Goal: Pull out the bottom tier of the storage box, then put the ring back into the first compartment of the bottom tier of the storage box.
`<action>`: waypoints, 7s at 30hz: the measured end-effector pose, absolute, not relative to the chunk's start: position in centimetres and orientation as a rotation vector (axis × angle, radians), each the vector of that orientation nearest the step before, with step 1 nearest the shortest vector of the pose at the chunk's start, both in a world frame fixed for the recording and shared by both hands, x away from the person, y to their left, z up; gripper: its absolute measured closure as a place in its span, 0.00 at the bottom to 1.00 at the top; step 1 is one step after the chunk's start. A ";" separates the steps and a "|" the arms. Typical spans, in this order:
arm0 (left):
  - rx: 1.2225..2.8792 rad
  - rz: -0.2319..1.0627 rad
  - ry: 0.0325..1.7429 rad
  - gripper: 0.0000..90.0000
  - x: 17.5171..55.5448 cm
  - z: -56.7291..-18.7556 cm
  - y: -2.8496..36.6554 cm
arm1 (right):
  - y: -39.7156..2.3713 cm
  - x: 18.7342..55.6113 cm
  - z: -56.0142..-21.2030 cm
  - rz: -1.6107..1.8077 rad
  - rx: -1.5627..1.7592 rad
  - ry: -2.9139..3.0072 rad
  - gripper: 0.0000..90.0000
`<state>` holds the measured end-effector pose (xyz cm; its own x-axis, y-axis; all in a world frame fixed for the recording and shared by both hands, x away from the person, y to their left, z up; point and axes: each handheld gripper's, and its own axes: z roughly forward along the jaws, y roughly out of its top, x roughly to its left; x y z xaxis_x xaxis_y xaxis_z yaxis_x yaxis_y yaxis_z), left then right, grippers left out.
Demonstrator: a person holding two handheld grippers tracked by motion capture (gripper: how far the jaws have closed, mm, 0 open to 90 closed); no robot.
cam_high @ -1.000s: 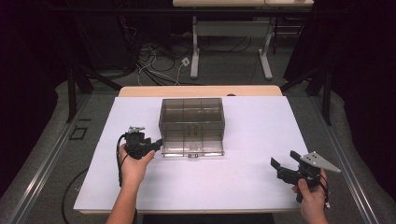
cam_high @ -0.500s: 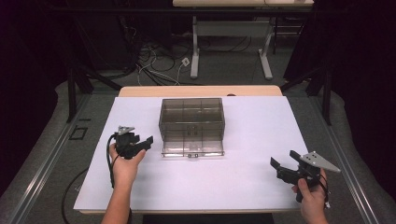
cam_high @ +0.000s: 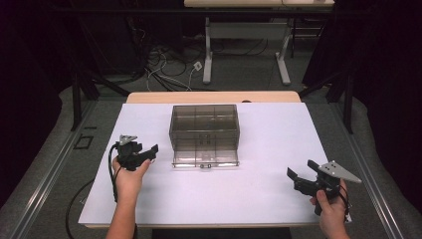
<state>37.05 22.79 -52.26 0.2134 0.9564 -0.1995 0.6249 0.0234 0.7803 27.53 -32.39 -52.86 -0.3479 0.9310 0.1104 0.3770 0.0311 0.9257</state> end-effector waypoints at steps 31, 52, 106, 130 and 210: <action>1.831 0.501 1.565 0.61 37.8 -55.4 24.3 | -32.4 27.4 -52.9 1.295 1.330 1.775 0.16; 1.870 0.498 1.582 0.83 37.8 -55.5 23.9 | -32.4 27.4 -52.9 1.297 1.333 1.779 0.16; 1.899 0.510 1.590 0.98 37.8 -55.7 23.5 | -32.3 27.5 -52.9 1.297 1.332 1.777 0.16; 1.851 0.539 1.567 0.98 37.4 -54.8 24.0 | -32.3 27.6 -52.9 1.294 1.325 1.788 0.16; 1.765 0.535 1.301 0.98 34.5 -48.6 20.6 | -32.2 27.8 -52.8 1.300 1.330 1.794 0.16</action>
